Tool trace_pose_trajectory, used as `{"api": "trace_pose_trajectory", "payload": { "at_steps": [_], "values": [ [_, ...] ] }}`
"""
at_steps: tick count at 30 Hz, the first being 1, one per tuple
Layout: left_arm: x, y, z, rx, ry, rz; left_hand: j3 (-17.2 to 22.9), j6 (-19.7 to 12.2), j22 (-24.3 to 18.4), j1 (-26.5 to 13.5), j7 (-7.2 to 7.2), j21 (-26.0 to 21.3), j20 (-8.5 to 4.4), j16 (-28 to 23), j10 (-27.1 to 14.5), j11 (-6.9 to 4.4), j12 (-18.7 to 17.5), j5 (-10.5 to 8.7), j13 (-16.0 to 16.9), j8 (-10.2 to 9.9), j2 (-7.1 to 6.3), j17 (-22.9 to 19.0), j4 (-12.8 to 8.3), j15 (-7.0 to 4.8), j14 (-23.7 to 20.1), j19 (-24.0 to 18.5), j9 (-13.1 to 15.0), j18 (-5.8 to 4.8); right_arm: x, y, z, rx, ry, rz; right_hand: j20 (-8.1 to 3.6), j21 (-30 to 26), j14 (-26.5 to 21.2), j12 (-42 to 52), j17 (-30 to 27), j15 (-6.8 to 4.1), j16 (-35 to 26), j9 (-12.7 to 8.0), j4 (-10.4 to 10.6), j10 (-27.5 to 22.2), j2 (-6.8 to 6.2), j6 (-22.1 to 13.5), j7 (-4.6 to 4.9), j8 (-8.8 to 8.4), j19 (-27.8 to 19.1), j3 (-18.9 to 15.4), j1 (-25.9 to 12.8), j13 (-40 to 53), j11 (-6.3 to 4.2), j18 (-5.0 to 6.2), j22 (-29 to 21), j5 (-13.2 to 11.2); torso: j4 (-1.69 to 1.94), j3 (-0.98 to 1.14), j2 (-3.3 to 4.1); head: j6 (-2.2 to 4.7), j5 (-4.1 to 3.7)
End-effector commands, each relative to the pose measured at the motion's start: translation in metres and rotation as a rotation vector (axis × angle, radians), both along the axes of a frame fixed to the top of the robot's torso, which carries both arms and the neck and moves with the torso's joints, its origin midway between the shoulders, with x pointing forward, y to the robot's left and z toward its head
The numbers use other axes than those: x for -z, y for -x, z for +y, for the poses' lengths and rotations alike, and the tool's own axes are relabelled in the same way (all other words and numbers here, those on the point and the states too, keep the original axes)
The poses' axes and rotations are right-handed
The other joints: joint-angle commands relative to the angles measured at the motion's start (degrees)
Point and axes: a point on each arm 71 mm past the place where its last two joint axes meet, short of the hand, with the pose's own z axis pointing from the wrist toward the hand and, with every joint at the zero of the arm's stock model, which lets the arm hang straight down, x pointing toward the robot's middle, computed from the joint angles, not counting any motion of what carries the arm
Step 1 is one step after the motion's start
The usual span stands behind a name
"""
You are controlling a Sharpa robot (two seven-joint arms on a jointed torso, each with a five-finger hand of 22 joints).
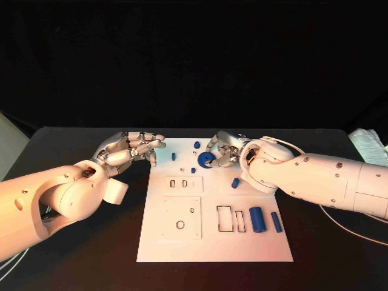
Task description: Assemble the parts on the task board
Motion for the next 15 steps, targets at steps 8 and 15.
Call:
{"api": "trace_pose_trajectory", "payload": {
  "at_steps": [8, 15],
  "values": [
    [-0.0008, 0.0008, -0.0023, 0.022, 0.009, 0.0, 0.25, -0.29, 0.1, -0.33, 0.15, 0.25, 0.05, -0.3, -0.25, -0.06, -0.04, -0.01, -0.05, -0.37, 0.32, -0.05, -0.06, -0.02, 0.29, -0.34, 0.06, 0.38, 0.0061, 0.0, 0.0032, -0.027, 0.078, -0.021, -0.23, 0.25, 6.07, 0.4, 15.1, -0.58, 0.21, 0.09, -0.36, 3.57, 0.17, 0.72, -0.17, 0.35, 5.99, 1.0, 0.95, 12.93, -0.53, -0.39, 15.09, 0.3, 0.13, -0.09, 0.07, -0.24, -0.01],
    [-0.0007, 0.0009, -0.0009, 0.019, 0.006, 0.003, 0.25, -0.29, 0.1, -0.33, 0.15, 0.25, 0.05, -0.3, -0.25, -0.06, -0.04, -0.01, -0.05, -0.37, 0.32, -0.05, -0.06, -0.02, 0.29, -0.34, 0.06, 0.38, 0.0048, 0.0024, 0.0041, -0.048, 0.134, -0.079, -0.42, 0.25, 6.07, 0.4, 15.1, -0.73, 0.21, 0.06, -1.46, 3.57, -0.99, 0.93, -0.27, 0.36, 5.99, 2.14, 2.18, 12.94, -0.66, -0.39, 15.09, 0.2, -0.04, -0.08, 0.04, -0.41, 0.13]
  ]
}}
